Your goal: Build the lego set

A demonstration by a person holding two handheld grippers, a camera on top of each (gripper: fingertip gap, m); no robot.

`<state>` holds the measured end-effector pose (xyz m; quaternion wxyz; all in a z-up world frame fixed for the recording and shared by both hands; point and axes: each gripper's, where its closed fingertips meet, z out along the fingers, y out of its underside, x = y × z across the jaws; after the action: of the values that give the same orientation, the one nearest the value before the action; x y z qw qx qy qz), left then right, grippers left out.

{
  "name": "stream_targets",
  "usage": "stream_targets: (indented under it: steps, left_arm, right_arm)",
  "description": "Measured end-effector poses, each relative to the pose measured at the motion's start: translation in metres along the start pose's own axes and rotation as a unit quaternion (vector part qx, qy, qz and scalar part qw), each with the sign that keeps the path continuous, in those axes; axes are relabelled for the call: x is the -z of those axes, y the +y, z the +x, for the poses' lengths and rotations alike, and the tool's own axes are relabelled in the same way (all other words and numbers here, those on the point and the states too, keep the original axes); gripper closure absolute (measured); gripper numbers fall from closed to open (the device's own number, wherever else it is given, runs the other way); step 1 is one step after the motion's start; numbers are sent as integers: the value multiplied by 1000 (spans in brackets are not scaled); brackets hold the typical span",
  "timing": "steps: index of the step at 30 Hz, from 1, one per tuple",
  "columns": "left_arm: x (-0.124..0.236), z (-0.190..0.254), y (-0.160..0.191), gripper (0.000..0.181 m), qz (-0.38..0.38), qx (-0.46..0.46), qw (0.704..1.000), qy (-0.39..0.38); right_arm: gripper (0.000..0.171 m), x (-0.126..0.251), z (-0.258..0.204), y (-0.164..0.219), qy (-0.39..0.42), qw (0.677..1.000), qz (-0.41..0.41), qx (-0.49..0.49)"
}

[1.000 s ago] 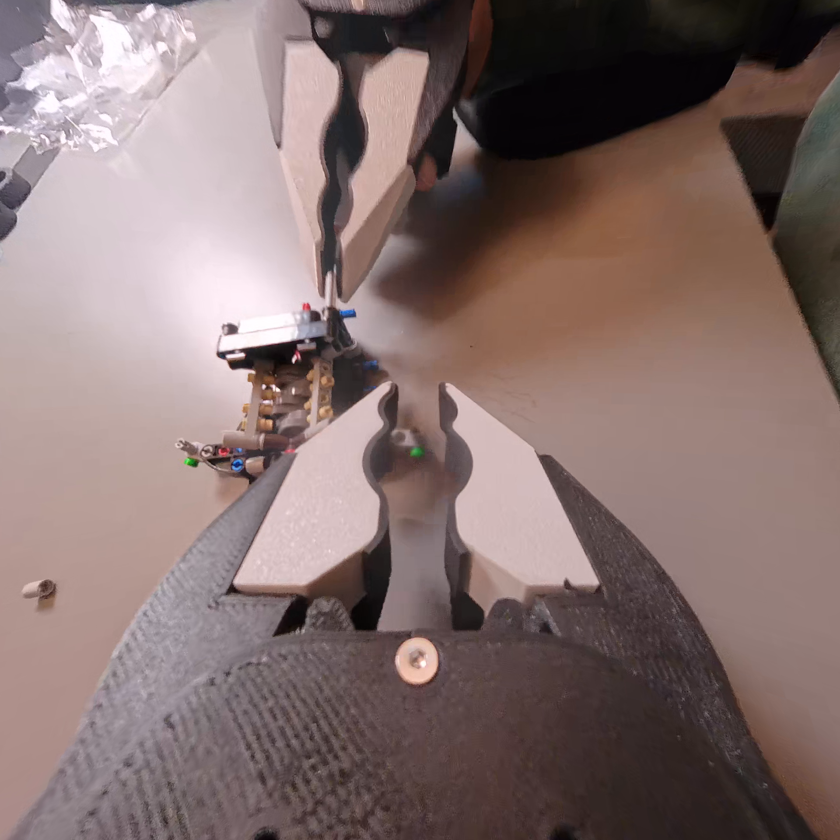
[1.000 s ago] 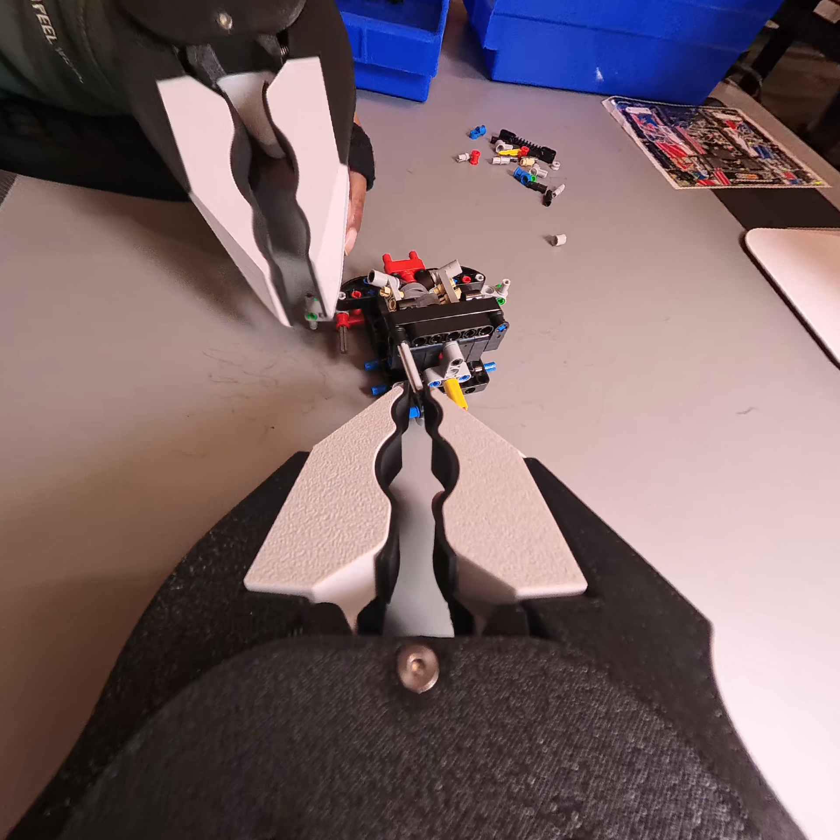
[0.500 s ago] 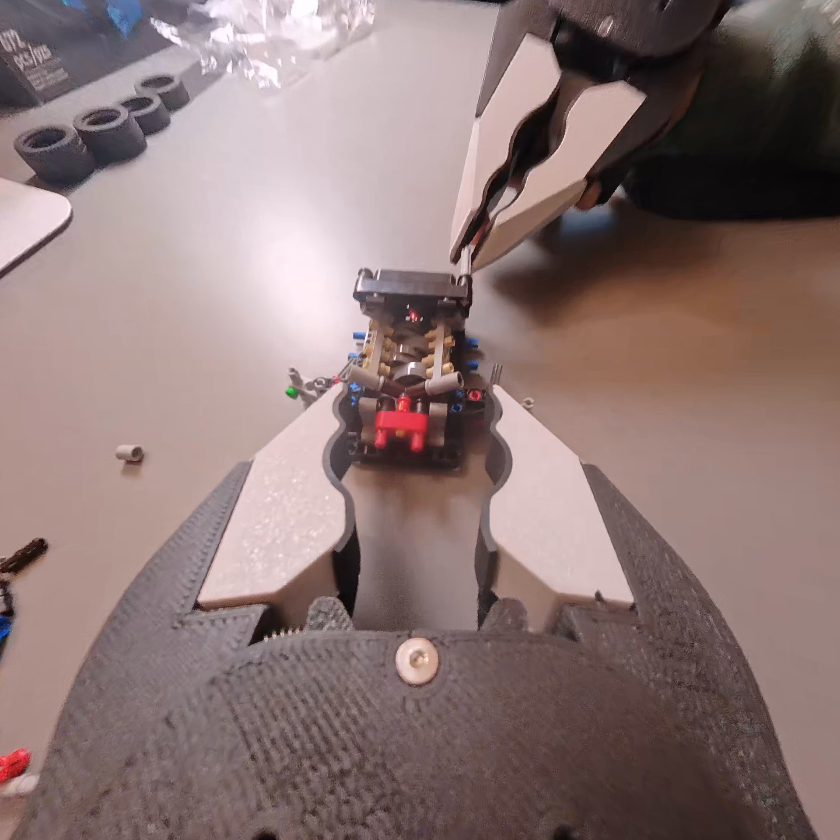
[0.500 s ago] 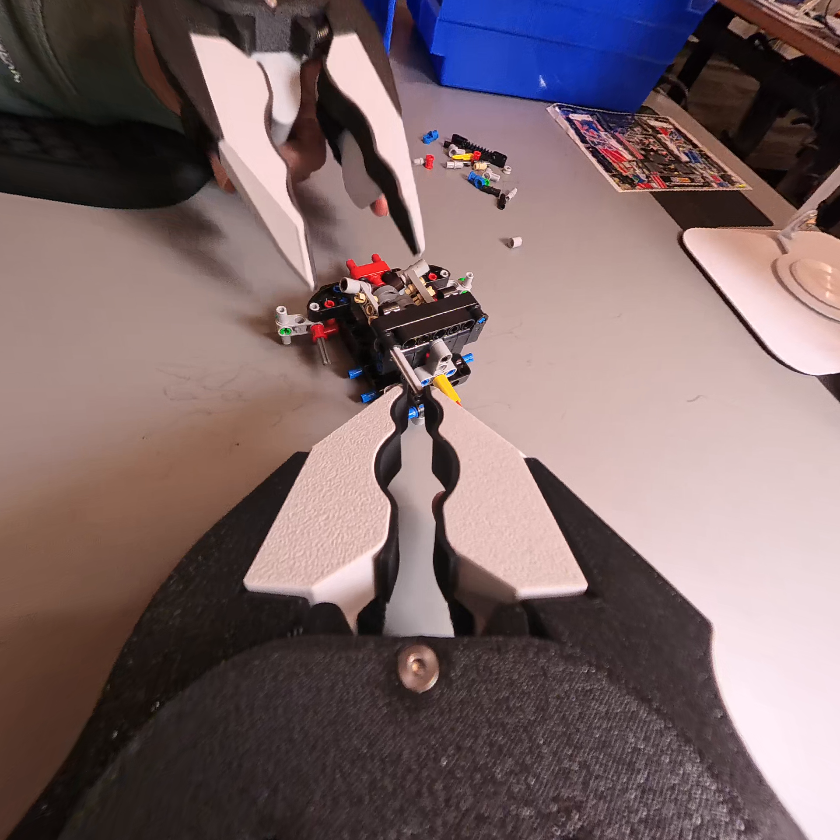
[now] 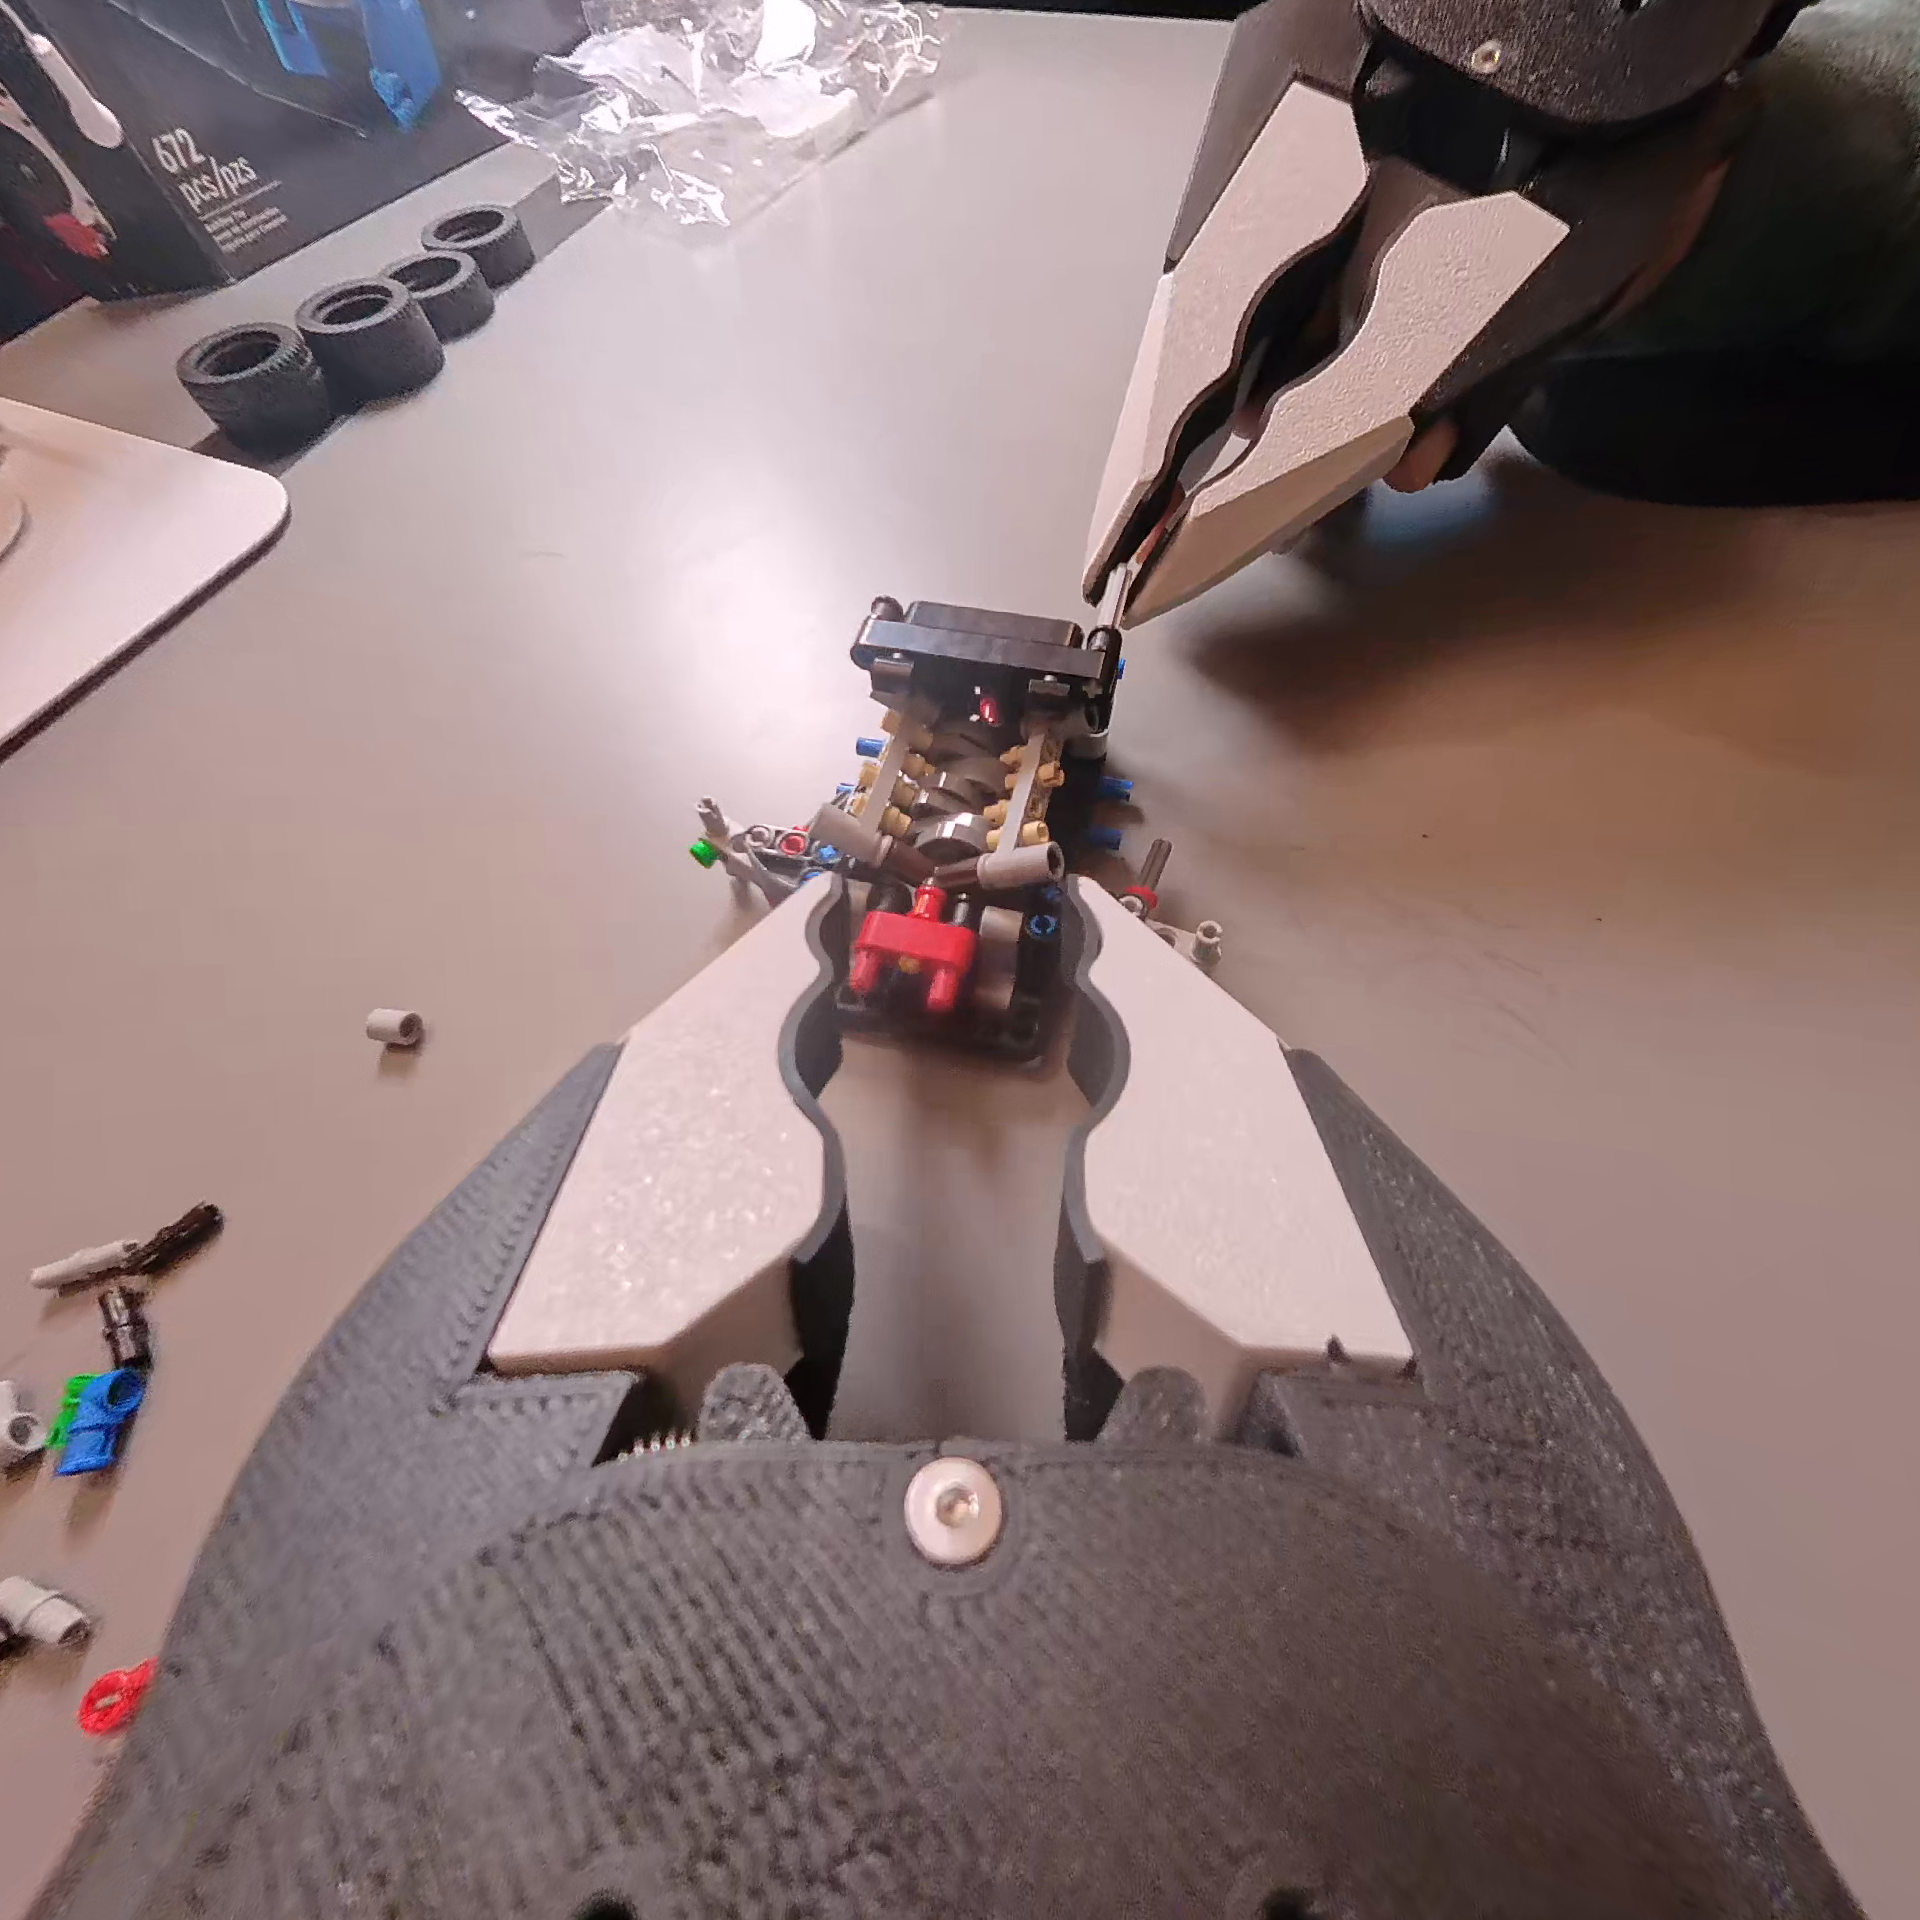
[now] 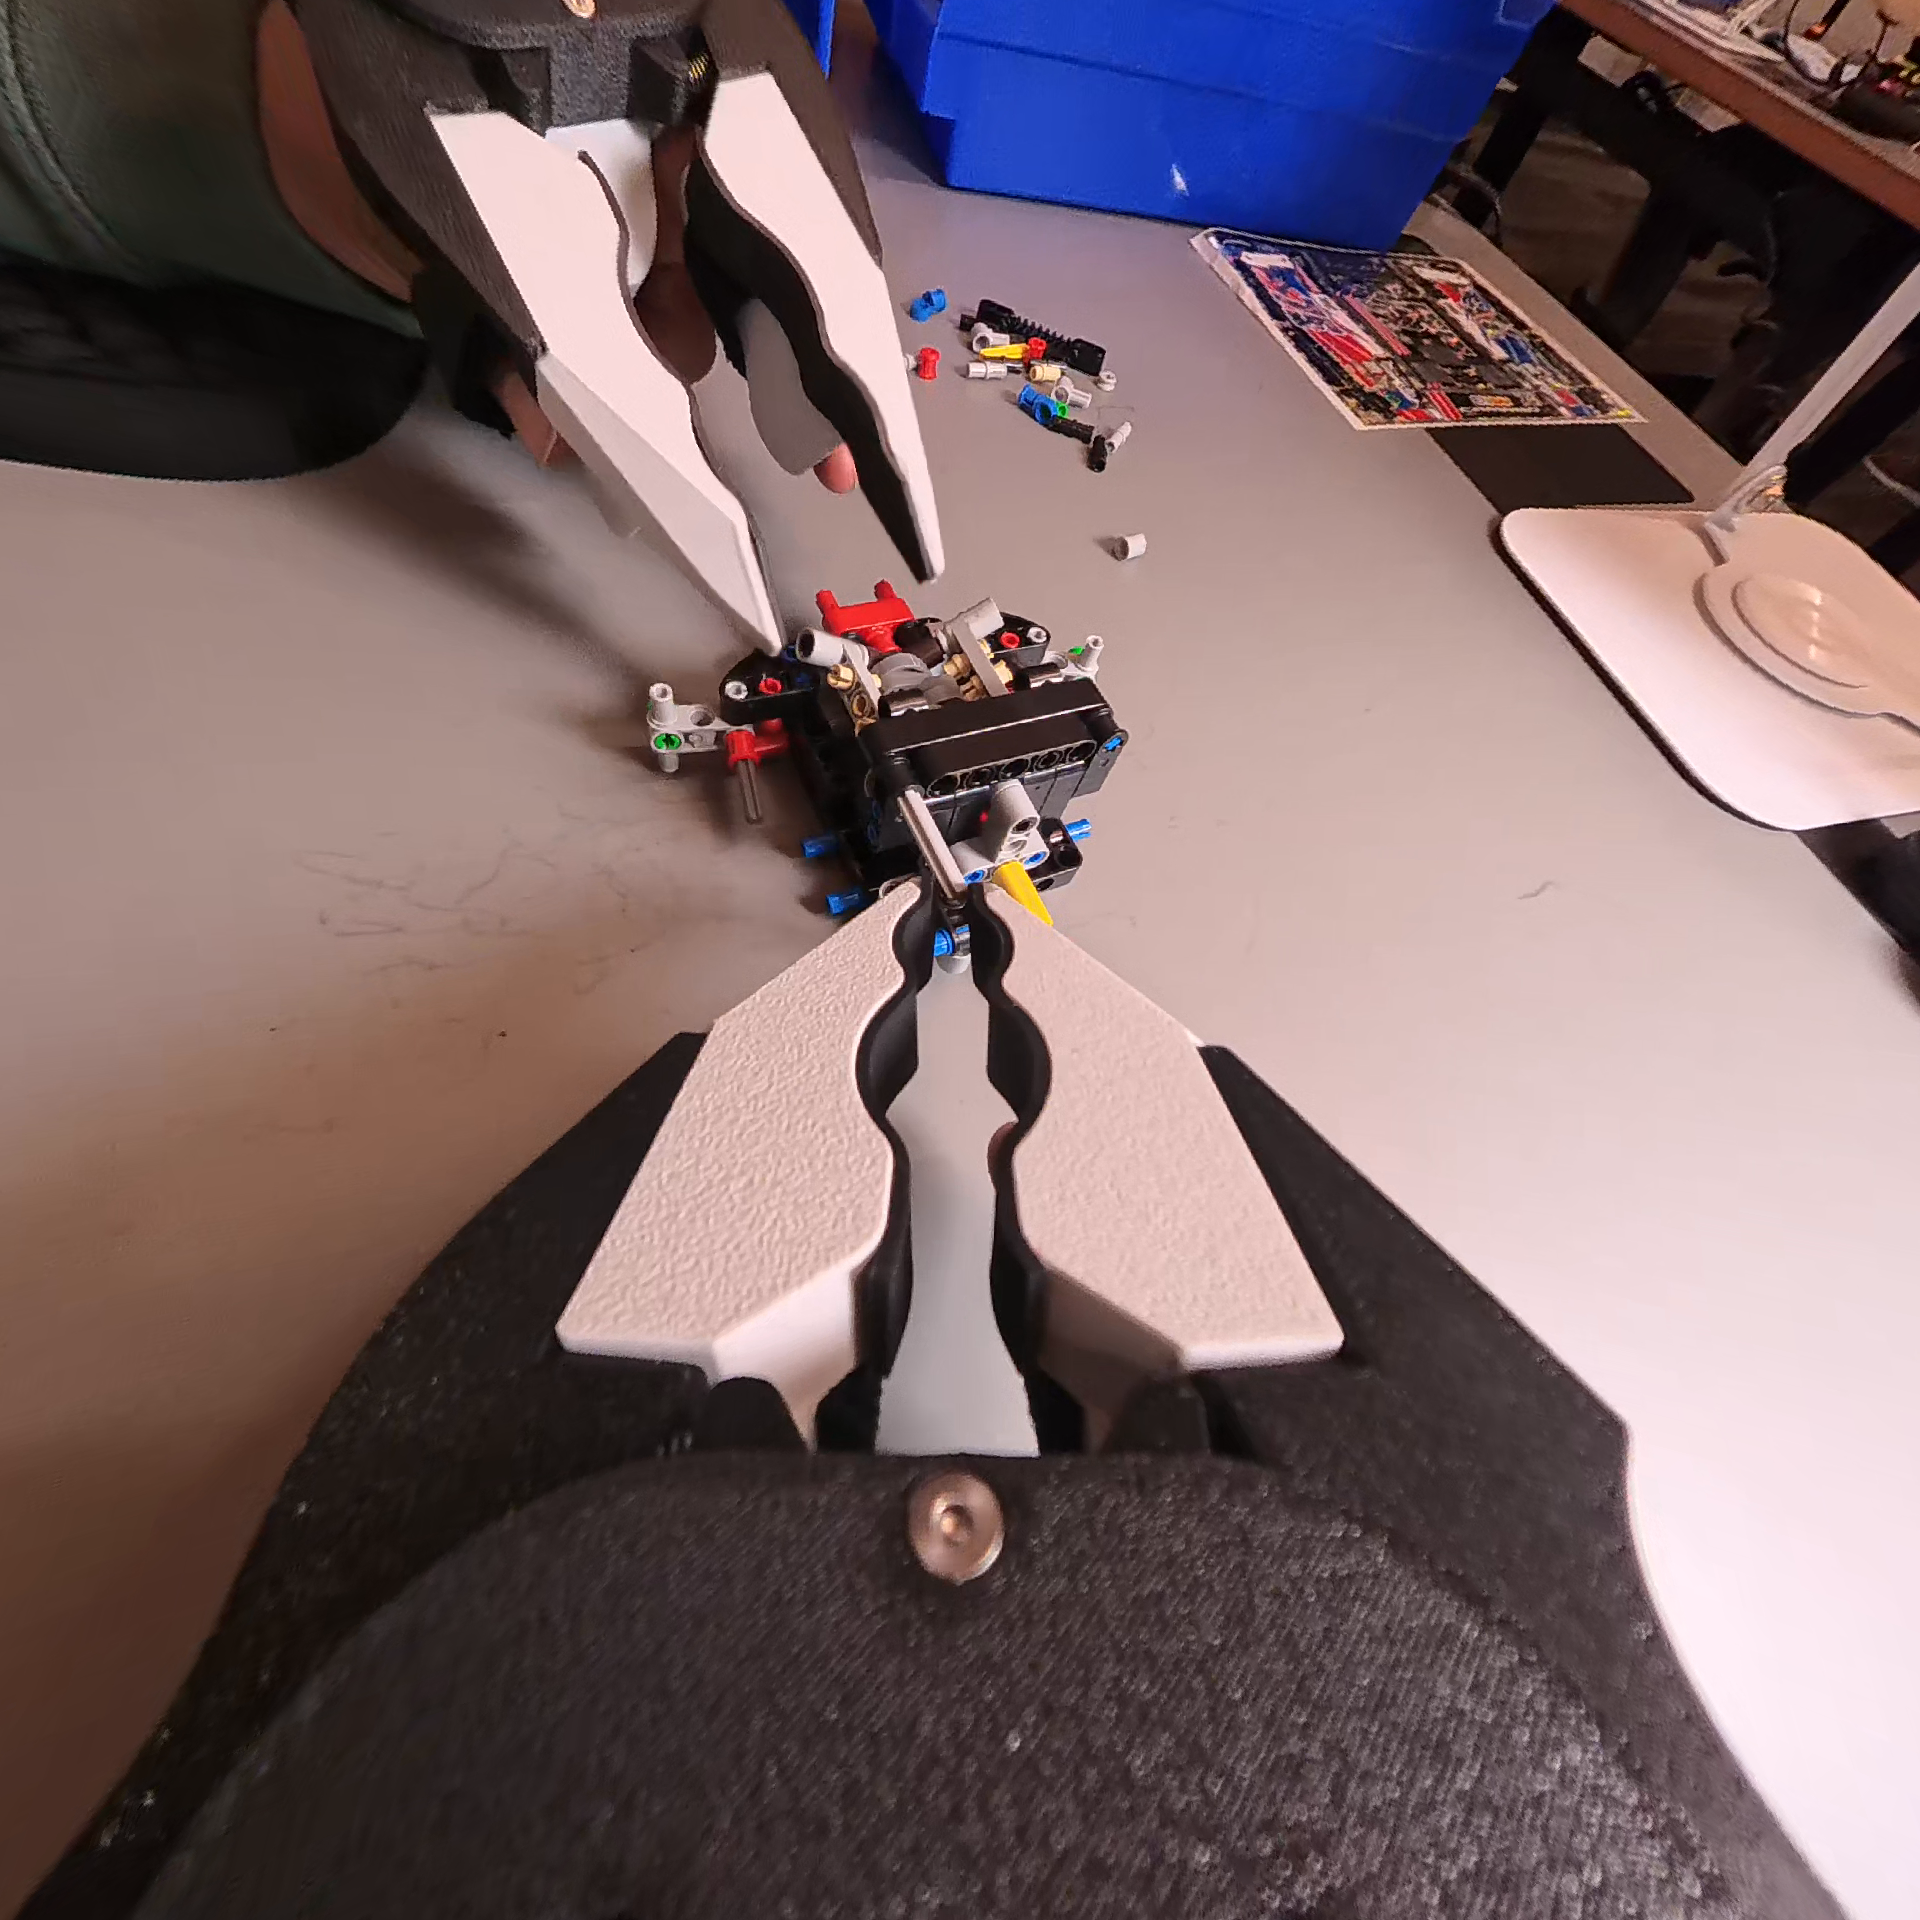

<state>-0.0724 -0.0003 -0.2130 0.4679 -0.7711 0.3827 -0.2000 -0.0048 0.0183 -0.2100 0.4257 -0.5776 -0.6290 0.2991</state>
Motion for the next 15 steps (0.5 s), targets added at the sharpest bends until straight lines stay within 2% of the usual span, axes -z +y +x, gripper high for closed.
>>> stream_targets:
  steps: [11, 15]
  left_arm:
    - [12, -12, -10, 137, 36, 10, 999, -32]
    - [18, -16, -19, 129, 65, 11, 997, -43]
  right_arm:
    - [161, 7, 4, -9, -3, 999, 31, -18]
    - [154, 10, 5, -17, -4, 998, 58, -26]
